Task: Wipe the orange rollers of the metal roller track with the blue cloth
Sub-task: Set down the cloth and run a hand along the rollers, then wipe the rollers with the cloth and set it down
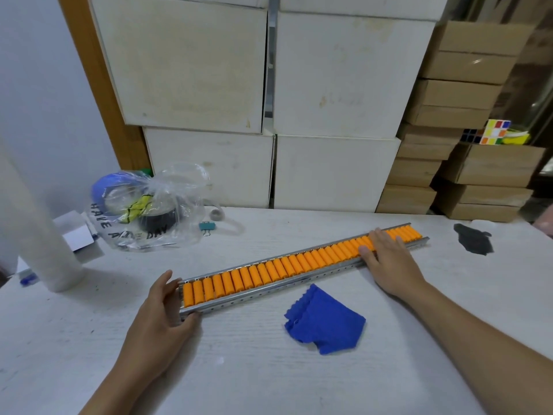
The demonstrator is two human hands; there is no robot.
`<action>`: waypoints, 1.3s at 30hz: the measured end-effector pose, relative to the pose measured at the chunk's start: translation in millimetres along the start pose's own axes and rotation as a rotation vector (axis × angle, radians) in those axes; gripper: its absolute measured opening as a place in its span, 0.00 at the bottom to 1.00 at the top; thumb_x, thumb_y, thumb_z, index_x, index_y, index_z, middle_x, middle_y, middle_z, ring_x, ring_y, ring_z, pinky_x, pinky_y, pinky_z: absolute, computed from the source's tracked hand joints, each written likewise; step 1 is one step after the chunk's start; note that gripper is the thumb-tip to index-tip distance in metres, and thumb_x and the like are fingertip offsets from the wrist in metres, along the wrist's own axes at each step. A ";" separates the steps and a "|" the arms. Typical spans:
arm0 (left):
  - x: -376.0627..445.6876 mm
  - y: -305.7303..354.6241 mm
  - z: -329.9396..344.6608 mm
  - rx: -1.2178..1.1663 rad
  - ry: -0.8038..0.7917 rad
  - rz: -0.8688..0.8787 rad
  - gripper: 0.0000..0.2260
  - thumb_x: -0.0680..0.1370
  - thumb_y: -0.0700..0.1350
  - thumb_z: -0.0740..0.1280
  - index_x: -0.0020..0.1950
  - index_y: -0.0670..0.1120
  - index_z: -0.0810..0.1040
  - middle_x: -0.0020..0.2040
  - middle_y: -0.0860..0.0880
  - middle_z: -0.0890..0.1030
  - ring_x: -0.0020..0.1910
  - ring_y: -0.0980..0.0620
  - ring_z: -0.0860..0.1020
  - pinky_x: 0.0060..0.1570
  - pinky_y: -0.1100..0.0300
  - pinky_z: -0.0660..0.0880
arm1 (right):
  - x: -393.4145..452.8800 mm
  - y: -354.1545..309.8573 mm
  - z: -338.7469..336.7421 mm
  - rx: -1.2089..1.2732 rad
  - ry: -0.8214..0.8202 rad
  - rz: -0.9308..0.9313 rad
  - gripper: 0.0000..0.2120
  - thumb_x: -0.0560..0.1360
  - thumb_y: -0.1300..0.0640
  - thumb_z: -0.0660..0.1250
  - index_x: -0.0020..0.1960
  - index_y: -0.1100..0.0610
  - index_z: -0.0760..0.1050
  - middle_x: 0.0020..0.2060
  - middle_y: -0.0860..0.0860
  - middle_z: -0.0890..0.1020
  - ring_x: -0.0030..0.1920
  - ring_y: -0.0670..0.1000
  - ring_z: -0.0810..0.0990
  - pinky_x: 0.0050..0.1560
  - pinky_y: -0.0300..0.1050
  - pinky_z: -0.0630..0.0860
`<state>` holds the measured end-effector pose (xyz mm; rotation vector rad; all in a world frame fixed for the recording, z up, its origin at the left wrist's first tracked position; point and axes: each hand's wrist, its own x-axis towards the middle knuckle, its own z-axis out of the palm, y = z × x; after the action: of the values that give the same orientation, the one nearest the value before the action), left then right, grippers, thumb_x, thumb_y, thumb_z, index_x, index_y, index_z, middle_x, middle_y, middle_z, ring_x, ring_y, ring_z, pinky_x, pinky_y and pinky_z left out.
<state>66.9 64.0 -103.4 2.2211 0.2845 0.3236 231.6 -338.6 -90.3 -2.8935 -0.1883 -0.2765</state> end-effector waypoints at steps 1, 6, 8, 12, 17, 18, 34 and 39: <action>0.3 -0.1 0.1 -0.002 -0.001 0.001 0.38 0.69 0.43 0.73 0.74 0.55 0.56 0.68 0.53 0.73 0.65 0.50 0.71 0.58 0.54 0.68 | -3.6 -7.0 1.6 -0.007 -0.004 -0.024 0.38 0.75 0.34 0.41 0.75 0.58 0.55 0.76 0.55 0.58 0.75 0.51 0.52 0.74 0.48 0.43; 1.4 -1.8 0.7 -0.010 -0.004 0.001 0.39 0.69 0.43 0.73 0.74 0.55 0.56 0.68 0.53 0.72 0.66 0.51 0.71 0.59 0.54 0.69 | -16.5 -32.9 4.3 -0.017 -0.032 -0.084 0.42 0.71 0.30 0.36 0.75 0.56 0.53 0.76 0.53 0.56 0.76 0.50 0.51 0.74 0.47 0.42; 1.4 -2.3 0.7 -0.017 -0.005 -0.004 0.38 0.69 0.43 0.73 0.74 0.55 0.56 0.68 0.53 0.73 0.66 0.51 0.71 0.59 0.54 0.68 | -19.6 -40.0 -2.6 0.044 -0.039 -0.055 0.40 0.73 0.31 0.37 0.76 0.55 0.52 0.77 0.52 0.54 0.76 0.49 0.48 0.73 0.47 0.41; 1.5 -2.2 1.0 -0.021 0.002 -0.004 0.39 0.69 0.43 0.74 0.73 0.54 0.56 0.68 0.53 0.73 0.66 0.51 0.71 0.60 0.53 0.68 | -62.1 -72.5 -19.5 0.284 0.019 -0.070 0.27 0.77 0.39 0.52 0.75 0.46 0.55 0.73 0.39 0.51 0.73 0.44 0.44 0.72 0.49 0.47; 1.9 -2.5 0.9 -0.003 -0.002 0.000 0.39 0.69 0.43 0.74 0.74 0.54 0.56 0.68 0.52 0.73 0.66 0.50 0.71 0.61 0.51 0.69 | -120.6 -94.7 -7.3 0.258 -0.274 -0.266 0.36 0.71 0.30 0.43 0.74 0.45 0.57 0.71 0.35 0.55 0.73 0.40 0.54 0.71 0.36 0.46; 1.8 -2.4 0.8 -0.002 -0.003 -0.001 0.39 0.69 0.43 0.74 0.74 0.54 0.56 0.68 0.52 0.73 0.66 0.50 0.71 0.61 0.51 0.69 | -120.9 -92.4 -4.7 0.247 -0.297 -0.262 0.38 0.70 0.29 0.41 0.75 0.45 0.56 0.71 0.34 0.54 0.73 0.39 0.53 0.71 0.34 0.44; 3.8 -0.7 1.5 -0.013 0.004 -0.006 0.37 0.68 0.41 0.74 0.73 0.52 0.60 0.66 0.51 0.74 0.63 0.49 0.72 0.56 0.53 0.69 | -111.8 -62.8 -22.6 0.891 -0.181 0.012 0.10 0.77 0.54 0.64 0.49 0.40 0.81 0.53 0.38 0.82 0.54 0.36 0.77 0.59 0.33 0.68; 5.4 -5.4 1.3 -0.024 -0.005 -0.020 0.39 0.67 0.43 0.76 0.72 0.55 0.59 0.64 0.55 0.74 0.64 0.50 0.73 0.60 0.50 0.70 | -46.2 -14.3 -55.1 1.003 0.347 0.431 0.13 0.79 0.47 0.58 0.49 0.54 0.78 0.44 0.50 0.81 0.46 0.53 0.78 0.44 0.47 0.72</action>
<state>71.9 68.0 -107.6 2.1938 0.2983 0.3089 175.1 -342.8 -43.8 -1.7962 0.2823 -0.4361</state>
